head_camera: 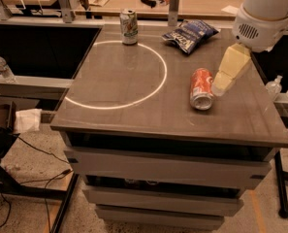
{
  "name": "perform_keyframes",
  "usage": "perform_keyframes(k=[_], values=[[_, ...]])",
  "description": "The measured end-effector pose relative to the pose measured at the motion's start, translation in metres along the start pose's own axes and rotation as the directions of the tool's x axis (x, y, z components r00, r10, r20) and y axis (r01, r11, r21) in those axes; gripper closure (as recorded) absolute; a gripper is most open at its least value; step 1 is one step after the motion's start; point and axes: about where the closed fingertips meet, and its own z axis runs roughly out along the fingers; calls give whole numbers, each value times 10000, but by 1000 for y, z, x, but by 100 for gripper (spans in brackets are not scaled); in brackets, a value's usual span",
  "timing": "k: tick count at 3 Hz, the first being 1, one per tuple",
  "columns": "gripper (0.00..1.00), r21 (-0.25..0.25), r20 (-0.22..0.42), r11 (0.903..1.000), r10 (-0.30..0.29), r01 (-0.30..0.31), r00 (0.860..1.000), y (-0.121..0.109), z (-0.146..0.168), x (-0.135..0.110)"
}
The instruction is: Place coke can upright
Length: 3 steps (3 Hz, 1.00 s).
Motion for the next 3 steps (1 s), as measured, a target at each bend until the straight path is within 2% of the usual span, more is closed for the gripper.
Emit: perform_keyframes(k=[1, 2, 3], values=[[0, 14, 651, 9867, 1621, -1626, 9846, -5, -4, 2], [0, 18, 661, 9869, 1612, -1616, 9847, -5, -4, 1], [0, -188, 287, 9728, 2314, -2309, 9724, -12, 6, -8]])
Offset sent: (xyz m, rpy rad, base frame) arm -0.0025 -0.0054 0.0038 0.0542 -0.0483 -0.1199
